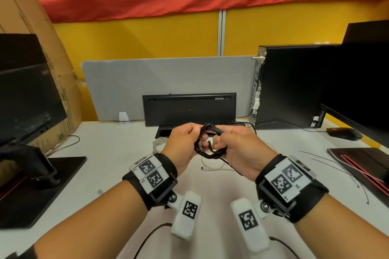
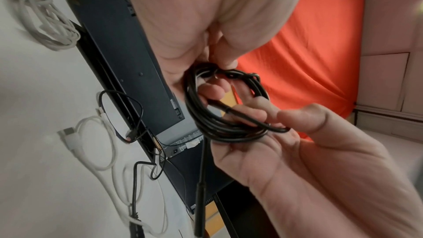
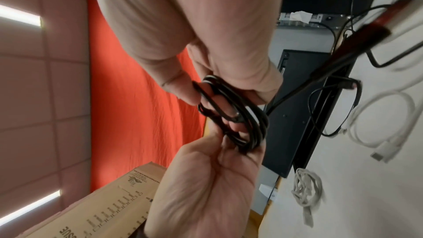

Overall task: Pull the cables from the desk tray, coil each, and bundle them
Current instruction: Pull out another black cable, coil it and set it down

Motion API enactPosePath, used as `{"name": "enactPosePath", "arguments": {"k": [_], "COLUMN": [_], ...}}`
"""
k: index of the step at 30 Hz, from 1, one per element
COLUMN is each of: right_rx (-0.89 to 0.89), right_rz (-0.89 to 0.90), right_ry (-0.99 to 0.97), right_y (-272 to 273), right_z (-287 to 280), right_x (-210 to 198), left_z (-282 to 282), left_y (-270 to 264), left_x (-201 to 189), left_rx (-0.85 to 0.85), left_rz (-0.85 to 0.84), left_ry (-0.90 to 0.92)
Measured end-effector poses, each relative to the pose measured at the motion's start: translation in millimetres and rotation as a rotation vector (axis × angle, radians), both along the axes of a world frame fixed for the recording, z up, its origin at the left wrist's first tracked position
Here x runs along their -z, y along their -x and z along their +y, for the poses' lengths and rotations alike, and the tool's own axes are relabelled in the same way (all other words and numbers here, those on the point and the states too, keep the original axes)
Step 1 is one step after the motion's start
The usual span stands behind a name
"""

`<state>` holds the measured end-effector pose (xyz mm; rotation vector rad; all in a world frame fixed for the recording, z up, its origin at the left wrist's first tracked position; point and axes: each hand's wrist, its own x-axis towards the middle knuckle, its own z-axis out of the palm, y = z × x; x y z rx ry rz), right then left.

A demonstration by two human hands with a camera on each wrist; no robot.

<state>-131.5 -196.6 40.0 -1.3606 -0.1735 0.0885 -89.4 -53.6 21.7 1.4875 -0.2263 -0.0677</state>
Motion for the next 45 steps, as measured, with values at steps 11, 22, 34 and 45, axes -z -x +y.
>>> {"name": "enactPosePath", "arguments": {"k": [11, 22, 34, 45], "right_rx": [0.369, 0.445, 0.596, 0.414], "right_rz": [-0.254, -0.140, -0.300, -0.117], "right_ry": [0.917, 1.036, 0.593, 0.188], "right_y": [-2.6, 2.5, -11.7, -0.7], "right_z": [-9.9, -11.0, -12.8, 6.6], "right_x": [-5.7, -13.5, 17.1, 14.2], "left_z": [-3.8, -4.2, -8.6, -14.5], "left_y": [-1.4, -8.6, -1.0, -0.1], "left_x": [-1.1, 8.3, 6.8, 7.8], "left_rx": [-0.120, -0.271, -0.113, -0.191], "left_rz": [-0.209, -0.318, 0.099, 0.108], "left_ry": [-0.176, -0.198, 0.297, 0.338]}}
